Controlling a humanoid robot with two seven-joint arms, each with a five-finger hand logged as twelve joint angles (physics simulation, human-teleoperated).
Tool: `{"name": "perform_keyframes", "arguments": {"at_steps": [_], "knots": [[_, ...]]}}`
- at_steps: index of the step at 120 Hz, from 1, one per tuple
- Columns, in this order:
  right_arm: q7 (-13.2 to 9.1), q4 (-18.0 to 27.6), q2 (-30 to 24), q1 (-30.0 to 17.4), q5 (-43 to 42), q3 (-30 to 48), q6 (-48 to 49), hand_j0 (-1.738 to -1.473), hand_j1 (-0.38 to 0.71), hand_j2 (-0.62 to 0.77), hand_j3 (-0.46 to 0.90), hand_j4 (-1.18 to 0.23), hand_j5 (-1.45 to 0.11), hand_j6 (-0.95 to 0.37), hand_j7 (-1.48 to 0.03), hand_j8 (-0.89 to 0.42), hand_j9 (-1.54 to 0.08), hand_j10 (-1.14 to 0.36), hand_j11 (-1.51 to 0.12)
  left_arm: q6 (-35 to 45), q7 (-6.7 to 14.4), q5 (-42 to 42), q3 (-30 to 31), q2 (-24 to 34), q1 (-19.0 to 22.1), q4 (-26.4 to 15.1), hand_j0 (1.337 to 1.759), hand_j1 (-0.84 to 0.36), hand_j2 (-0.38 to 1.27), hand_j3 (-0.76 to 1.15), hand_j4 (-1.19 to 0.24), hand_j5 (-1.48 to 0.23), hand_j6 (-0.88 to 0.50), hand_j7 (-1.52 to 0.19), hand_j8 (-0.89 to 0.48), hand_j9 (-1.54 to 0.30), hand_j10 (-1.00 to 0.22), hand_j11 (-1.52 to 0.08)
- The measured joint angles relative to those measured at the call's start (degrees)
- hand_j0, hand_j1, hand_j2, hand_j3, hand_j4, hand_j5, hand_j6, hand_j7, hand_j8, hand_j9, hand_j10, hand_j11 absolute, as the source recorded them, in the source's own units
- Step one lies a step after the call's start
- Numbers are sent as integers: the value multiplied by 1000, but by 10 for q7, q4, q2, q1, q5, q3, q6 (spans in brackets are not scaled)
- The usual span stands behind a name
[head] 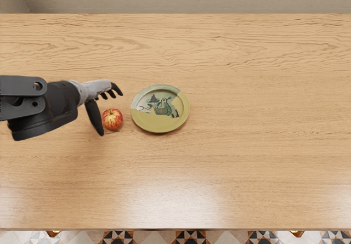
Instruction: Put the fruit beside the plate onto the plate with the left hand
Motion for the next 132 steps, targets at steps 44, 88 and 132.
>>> {"name": "perform_keyframes", "arguments": {"at_steps": [44, 88, 132], "knots": [[0, 0, 0, 0, 0, 0, 0, -1658, -305, -7, 0, -37, -48, -37, -47, -37, -48, -37, -48, 70, 0, -1, 42, -31, 4, 1, 1658, 51, 52, 0, -251, -324, -252, -324, -251, -324, -251, -324], [0, 0, 0, 0, 0, 0, 0, -1658, -305, -7, 0, -37, -47, -37, -47, -37, -47, -37, -47, 88, 0, -7, 61, -64, 7, 20, 1658, 49, 52, 0, -253, -327, -253, -327, -253, -327, -253, -327], [0, 0, 0, 0, 0, 0, 0, -1658, -305, -7, 0, -37, -47, -37, -47, -37, -47, -37, -47, 107, 0, -9, 79, -91, 25, 53, 1658, 49, 52, 0, -253, -327, -253, -327, -253, -327, -253, -327]]}}
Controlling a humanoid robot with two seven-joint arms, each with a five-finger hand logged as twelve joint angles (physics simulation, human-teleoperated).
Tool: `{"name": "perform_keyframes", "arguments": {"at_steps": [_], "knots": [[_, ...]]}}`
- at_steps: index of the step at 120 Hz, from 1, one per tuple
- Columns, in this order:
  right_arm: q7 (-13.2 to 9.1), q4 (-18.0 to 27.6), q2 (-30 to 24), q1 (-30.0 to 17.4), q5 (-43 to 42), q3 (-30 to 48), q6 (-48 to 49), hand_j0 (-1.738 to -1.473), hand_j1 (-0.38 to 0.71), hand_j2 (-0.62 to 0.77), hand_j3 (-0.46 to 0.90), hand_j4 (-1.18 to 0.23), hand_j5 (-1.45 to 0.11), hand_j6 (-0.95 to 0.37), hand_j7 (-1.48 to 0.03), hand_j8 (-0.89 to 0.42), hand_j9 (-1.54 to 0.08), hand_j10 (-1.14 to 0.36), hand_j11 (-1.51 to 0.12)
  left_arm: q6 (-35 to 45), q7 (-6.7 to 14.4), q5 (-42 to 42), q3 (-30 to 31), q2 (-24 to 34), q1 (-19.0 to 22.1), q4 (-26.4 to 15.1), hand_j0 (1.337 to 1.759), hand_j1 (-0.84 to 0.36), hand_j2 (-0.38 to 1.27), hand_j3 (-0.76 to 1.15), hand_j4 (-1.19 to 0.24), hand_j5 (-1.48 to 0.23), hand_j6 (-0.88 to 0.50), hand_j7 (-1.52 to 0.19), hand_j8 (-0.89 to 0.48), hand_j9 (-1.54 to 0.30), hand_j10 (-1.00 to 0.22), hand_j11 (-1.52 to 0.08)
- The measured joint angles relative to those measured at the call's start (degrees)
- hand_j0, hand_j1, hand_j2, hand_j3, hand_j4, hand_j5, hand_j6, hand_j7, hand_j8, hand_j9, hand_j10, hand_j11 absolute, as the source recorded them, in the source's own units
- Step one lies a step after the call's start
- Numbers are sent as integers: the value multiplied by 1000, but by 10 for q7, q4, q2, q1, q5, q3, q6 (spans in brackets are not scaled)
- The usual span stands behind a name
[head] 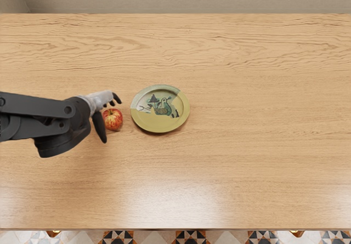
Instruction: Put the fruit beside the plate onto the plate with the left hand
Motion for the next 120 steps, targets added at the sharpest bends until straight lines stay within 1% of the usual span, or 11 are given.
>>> {"name": "perform_keyframes", "arguments": {"at_steps": [30, 42, 67, 77, 100, 120], "knots": [[0, 0, 0, 0, 0, 0, 0, -1658, -305, -7, 0, -37, -48, -37, -47, -37, -47, -37, -47, 0, 0, -8, 1, -10, 4, 17, 1658, 44, 53, 0, -257, -332, -257, -332, -257, -332, -257, -332], [0, 0, 0, 0, 0, 0, 0, -1658, -305, -7, 0, -37, -47, -37, -47, -37, -47, -37, -47, -1, 0, -10, 1, -12, 6, 20, 1658, 2, 59, 0, -291, -377, -292, -377, -292, -377, -291, -377], [0, 0, 0, 0, 0, 0, 0, -1658, -305, -7, 0, -37, -47, -37, -47, -37, -47, -37, -47, -1, 0, -15, 1, -18, 7, 22, 1658, -125, 81, 0, -397, -515, -399, -515, -398, -515, -397, -515], [0, 0, 0, 0, 0, 0, 0, -1658, -305, -7, 0, -37, -47, -37, -47, -37, -47, -37, -47, -1, 0, -19, 1, -18, 7, 24, 1658, -166, 88, 0, -432, -558, -410, -559, -432, -559, -431, -559], [0, 0, 0, 0, 0, 0, 0, -1658, -305, -7, 0, -37, -48, -37, -47, -37, -48, -37, -48, -1, 0, -24, 1, -20, 7, 30, 1658, -229, 98, 0, -482, -628, -438, -627, -483, -627, -483, -627], [0, 0, 0, 0, 0, 0, 0, -1658, -305, -7, 0, -37, -48, -37, -47, -37, -47, -37, -47, -1, 0, -34, 0, -22, 7, 33, 1658, -256, 104, 0, -505, -658, -453, -657, -506, -657, -506, -657]]}}
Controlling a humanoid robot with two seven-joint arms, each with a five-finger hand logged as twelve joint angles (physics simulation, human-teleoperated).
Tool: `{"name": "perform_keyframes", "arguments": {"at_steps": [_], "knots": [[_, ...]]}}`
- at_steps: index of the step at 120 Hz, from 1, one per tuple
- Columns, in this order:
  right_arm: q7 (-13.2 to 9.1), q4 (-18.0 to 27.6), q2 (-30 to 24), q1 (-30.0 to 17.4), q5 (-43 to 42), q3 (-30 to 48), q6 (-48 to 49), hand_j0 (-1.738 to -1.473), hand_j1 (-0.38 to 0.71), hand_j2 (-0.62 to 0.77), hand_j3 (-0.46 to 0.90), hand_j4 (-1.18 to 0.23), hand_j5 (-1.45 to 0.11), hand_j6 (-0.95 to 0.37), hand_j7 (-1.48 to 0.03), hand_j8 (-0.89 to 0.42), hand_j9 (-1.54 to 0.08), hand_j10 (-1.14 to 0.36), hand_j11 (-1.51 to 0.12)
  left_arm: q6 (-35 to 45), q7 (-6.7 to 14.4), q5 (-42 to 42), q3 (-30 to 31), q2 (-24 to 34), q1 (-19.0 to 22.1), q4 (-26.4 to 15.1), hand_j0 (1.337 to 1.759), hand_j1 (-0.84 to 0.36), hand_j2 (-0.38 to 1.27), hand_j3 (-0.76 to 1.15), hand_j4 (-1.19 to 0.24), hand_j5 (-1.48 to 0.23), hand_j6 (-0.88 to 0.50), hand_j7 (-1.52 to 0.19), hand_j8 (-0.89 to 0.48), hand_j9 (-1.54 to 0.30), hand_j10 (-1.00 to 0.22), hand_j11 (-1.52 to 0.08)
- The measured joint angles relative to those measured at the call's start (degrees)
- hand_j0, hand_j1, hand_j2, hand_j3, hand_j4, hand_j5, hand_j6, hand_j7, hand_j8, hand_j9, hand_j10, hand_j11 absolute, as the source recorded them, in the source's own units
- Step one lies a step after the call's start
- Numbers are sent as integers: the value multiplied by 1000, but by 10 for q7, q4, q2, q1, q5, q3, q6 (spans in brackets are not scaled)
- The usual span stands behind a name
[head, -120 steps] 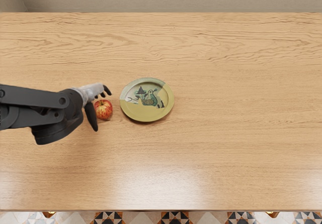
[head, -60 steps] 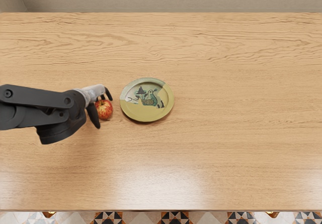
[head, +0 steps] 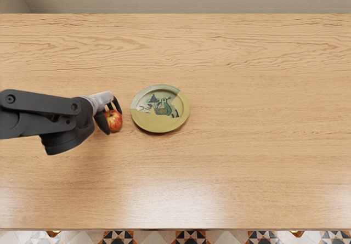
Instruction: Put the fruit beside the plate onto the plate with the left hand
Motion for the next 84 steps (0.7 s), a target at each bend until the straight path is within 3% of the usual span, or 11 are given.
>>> {"name": "perform_keyframes", "arguments": {"at_steps": [84], "knots": [[0, 0, 0, 0, 0, 0, 0, -1658, -305, -7, 0, -37, -48, -37, -47, -37, -48, -37, -47, -8, 0, -23, -4, 27, -24, 0, 1653, -246, 129, 0, -556, -825, -395, -826, -505, -817, -603, -816]]}}
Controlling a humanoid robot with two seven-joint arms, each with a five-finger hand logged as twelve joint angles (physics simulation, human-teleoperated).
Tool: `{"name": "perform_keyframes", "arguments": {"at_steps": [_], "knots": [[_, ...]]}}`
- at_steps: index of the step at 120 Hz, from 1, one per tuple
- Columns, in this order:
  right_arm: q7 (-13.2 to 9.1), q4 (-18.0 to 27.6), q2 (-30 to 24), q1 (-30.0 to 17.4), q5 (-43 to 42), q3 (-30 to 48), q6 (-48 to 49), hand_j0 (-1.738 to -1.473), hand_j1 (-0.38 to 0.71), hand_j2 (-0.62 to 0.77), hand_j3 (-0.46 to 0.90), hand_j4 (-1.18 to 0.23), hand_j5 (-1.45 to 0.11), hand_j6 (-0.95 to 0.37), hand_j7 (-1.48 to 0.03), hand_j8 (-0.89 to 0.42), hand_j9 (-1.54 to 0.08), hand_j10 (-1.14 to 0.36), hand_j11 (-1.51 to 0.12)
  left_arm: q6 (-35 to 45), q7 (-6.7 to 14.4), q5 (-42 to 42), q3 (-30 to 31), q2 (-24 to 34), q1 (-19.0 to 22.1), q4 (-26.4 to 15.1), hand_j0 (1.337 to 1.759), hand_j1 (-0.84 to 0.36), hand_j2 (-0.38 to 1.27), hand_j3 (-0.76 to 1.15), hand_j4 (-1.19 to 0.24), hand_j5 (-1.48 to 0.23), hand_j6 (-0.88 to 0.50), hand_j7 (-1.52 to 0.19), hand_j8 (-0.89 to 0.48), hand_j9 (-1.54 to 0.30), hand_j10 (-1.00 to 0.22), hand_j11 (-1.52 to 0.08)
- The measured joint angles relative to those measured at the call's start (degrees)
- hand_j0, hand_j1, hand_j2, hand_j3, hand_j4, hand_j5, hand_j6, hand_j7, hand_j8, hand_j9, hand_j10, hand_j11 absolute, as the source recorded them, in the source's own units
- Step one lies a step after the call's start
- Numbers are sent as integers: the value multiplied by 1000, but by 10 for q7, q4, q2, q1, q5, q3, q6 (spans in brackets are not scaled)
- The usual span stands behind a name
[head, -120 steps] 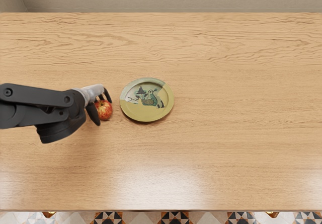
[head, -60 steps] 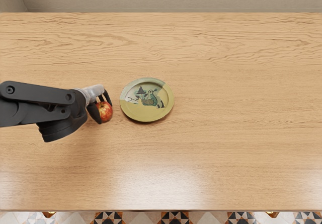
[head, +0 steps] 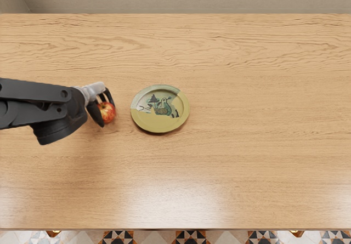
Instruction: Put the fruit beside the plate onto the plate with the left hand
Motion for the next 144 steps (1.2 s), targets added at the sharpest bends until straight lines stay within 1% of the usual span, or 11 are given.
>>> {"name": "perform_keyframes", "arguments": {"at_steps": [13, 23, 32, 51, 68, 91, 102, 112, 116, 134, 144], "knots": [[0, 0, 0, 0, 0, 0, 0, -1658, -305, -7, 0, -37, -48, -37, -47, -37, -48, -37, -48, -3, 0, 0, 0, 13, -17, 0, 1653, -245, 129, 0, -554, -827, -403, -828, -505, -819, -606, -818], [0, 0, 0, 0, 0, 0, 0, -1658, -305, -7, 0, -37, -48, -37, -47, -37, -48, -37, -47, -7, 0, -2, 0, 20, -37, -1, 1654, -248, 174, 0, -551, -828, -393, -828, -507, -817, -607, -816], [0, 0, 0, 0, 0, 0, 0, -1658, -305, -7, 0, -37, -48, -37, -47, -37, -47, -37, -47, -12, 0, -7, -1, 19, -57, -2, 1654, -255, 154, 0, -549, -829, -397, -826, -497, -818, -609, -817], [0, 0, 0, 0, 0, 0, 0, -1658, -305, -7, 0, -37, -47, -37, -47, -37, -47, -37, -47, -24, 0, -16, -18, 12, -79, -6, 1656, -277, 217, 0, -541, -834, -386, -822, -488, -813, -611, -812], [0, 0, 0, 0, 0, 0, 0, -1658, -305, -7, 0, -37, -47, -37, -47, -37, -47, -37, -47, -34, 0, -18, -39, -6, -84, -15, 1656, -292, 237, 0, -533, -834, -381, -820, -475, -809, -614, -808], [0, 0, 0, 0, 0, 0, 0, -1658, -305, -7, 0, -37, -47, -37, -47, -37, -47, -37, -47, -45, 0, -19, -60, -41, -90, -24, 1658, -336, 373, 0, -551, -825, -392, -819, -485, -805, -615, -804], [0, 0, 0, 0, 0, 0, 0, -1658, -305, -7, 0, -37, -47, -37, -47, -37, -47, -37, -47, -46, -1, -20, -66, -58, -91, -27, 1658, -371, 494, 0, -562, -827, -396, -823, -493, -803, -614, -804], [0, 0, 0, 0, 0, 0, 0, -1658, -305, -7, 0, -37, -48, -37, -47, -37, -48, -37, -48, -47, -1, -20, -69, -69, -91, -28, 1658, -384, 536, 0, -566, -829, -398, -825, -497, -803, -614, -804], [0, 0, 0, 0, 0, 0, 0, -1658, -305, -7, 0, -37, -48, -37, -47, -37, -48, -37, -47, -47, -1, -20, -70, -72, -91, -29, 1658, -376, 518, 0, -569, -830, -402, -826, -498, -805, -614, -806], [0, 0, 0, 0, 0, 0, 0, -1658, -305, -7, 0, -37, -47, -37, -47, -37, -47, -37, -47, -47, 0, -22, -75, -81, -90, -28, 1656, -306, 294, 0, -560, -841, -395, -838, -484, -817, -616, -817], [0, 0, 0, 0, 0, 0, 0, -1658, -305, -7, 0, -37, -47, -37, -47, -37, -47, -37, -47, -46, 0, -23, -76, -84, -87, -26, 1656, -289, 254, 0, -558, -845, -392, -841, -482, -822, -618, -821]]}}
